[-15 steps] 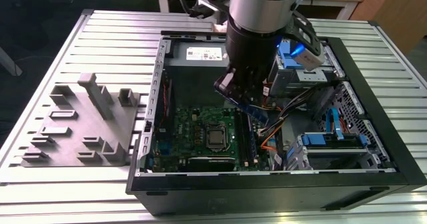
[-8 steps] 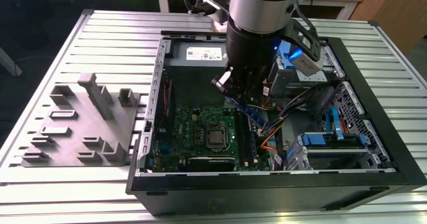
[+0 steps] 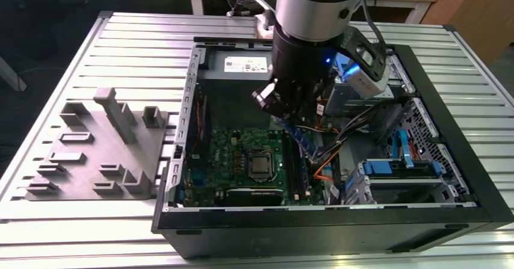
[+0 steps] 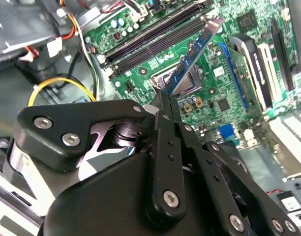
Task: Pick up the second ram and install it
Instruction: 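Insert the second ram into the second slot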
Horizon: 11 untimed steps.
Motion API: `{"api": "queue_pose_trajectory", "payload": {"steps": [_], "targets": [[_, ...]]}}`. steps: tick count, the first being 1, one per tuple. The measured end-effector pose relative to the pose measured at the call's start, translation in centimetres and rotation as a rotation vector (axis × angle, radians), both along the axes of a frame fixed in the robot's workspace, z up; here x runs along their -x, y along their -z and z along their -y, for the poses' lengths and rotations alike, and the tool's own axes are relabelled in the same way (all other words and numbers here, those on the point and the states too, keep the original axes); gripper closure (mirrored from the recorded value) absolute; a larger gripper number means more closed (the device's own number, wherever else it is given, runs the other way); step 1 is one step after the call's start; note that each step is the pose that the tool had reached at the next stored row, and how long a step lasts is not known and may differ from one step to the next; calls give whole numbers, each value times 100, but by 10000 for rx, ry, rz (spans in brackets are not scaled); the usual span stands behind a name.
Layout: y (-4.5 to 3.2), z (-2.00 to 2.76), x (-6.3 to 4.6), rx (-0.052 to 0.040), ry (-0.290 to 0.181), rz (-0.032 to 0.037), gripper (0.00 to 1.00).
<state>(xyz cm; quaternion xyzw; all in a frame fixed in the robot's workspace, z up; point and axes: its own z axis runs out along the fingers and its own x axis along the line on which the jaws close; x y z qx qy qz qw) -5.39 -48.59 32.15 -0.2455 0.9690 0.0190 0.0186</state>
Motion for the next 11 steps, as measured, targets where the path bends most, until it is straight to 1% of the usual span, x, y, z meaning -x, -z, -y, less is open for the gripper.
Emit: {"api": "queue_pose_trajectory", "payload": {"steps": [11], "targets": [[21,0,0,0,1996,0,92]]}}
